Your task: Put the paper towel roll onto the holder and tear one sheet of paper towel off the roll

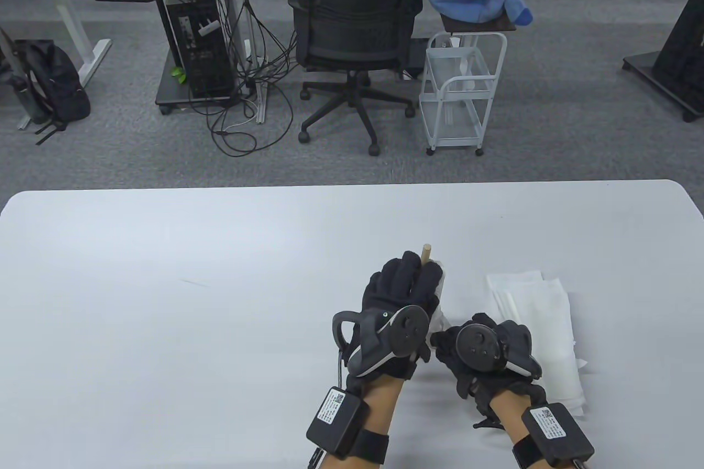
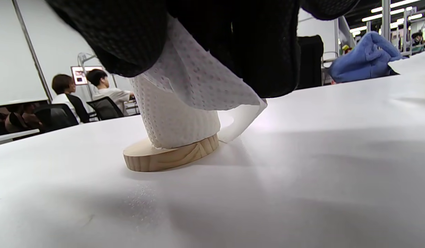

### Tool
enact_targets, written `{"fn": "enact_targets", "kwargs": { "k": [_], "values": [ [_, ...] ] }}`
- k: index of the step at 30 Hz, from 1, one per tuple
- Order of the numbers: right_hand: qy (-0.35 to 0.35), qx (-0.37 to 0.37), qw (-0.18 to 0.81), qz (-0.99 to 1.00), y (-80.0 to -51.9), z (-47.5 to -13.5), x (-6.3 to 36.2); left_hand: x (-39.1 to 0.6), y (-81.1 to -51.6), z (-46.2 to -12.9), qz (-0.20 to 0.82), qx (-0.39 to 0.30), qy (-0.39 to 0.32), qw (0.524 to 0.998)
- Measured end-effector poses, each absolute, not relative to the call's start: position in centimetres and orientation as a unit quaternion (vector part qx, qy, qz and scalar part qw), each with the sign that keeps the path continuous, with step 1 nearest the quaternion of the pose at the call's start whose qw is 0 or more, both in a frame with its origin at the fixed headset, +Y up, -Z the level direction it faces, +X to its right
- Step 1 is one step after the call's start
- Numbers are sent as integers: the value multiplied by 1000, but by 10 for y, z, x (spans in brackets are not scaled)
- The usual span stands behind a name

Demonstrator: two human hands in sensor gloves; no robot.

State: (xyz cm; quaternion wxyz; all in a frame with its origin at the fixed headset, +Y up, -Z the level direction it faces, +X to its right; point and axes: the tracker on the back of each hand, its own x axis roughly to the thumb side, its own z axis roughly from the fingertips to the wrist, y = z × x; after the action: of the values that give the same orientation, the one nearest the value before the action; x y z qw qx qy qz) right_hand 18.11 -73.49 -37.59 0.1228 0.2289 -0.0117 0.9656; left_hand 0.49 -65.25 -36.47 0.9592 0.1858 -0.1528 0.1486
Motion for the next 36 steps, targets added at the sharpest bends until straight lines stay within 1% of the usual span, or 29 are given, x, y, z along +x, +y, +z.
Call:
{"fn": "enact_targets", "kwargs": {
  "k": [2,7,13,15,19,28,36],
  "values": [
    [-3,229,129,965,-735,-376,181,5,-653,-365,149,186,-153,959],
    [44,216,122,968,-741,-378,181,5,-653,-365,153,184,-152,959],
    [63,212,131,966,-742,-378,182,4,-653,-365,154,184,-152,959],
    [83,206,133,966,-743,-378,182,4,-653,-365,155,182,-153,959],
    [98,204,136,965,-744,-378,182,4,-653,-366,155,183,-152,959],
    [174,181,134,959,-753,-377,183,4,-654,-366,156,182,-152,959],
    [209,163,130,956,-753,-374,185,4,-654,-366,156,181,-151,959]
  ]
}}
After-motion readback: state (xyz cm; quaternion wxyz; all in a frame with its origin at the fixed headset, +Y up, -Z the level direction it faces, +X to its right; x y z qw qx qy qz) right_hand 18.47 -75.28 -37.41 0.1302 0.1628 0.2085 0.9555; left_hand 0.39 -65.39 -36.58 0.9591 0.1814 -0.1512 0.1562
